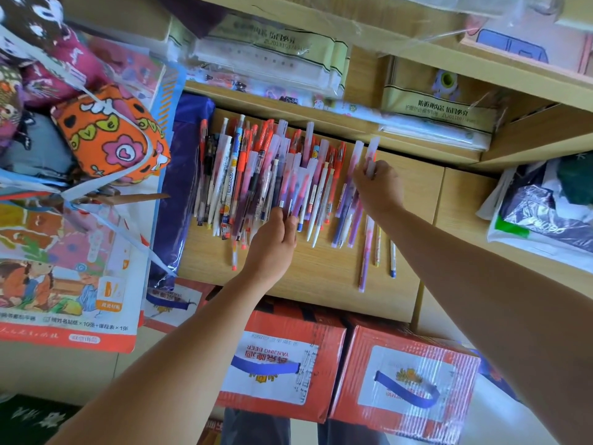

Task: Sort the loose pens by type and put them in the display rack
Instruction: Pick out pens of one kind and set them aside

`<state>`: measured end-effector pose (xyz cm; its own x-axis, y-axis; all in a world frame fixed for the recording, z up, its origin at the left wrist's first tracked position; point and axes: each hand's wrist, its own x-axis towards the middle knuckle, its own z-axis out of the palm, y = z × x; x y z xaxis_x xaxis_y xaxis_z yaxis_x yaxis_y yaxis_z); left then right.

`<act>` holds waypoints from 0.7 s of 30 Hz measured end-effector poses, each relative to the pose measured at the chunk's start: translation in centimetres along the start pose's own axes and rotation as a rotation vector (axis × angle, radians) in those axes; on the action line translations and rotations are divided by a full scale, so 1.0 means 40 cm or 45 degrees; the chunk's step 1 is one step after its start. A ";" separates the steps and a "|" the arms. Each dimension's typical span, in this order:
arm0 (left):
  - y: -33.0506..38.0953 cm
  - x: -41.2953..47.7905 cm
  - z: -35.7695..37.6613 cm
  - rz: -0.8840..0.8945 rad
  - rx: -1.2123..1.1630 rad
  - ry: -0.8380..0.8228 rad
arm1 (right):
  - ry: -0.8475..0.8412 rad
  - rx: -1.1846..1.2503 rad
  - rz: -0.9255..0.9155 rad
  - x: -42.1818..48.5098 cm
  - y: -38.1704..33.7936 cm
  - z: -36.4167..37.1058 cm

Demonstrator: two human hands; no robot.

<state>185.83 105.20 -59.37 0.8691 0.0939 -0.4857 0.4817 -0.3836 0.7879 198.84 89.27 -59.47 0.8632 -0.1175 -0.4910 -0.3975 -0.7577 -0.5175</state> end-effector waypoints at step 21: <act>-0.018 0.006 -0.007 -0.014 -0.020 -0.013 | 0.051 -0.273 -0.004 0.004 -0.003 0.059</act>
<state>185.71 105.75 -59.94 0.8628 0.0886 -0.4978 0.4927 -0.3683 0.7884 198.28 90.87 -61.14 0.8776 -0.1372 -0.4593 -0.3233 -0.8768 -0.3559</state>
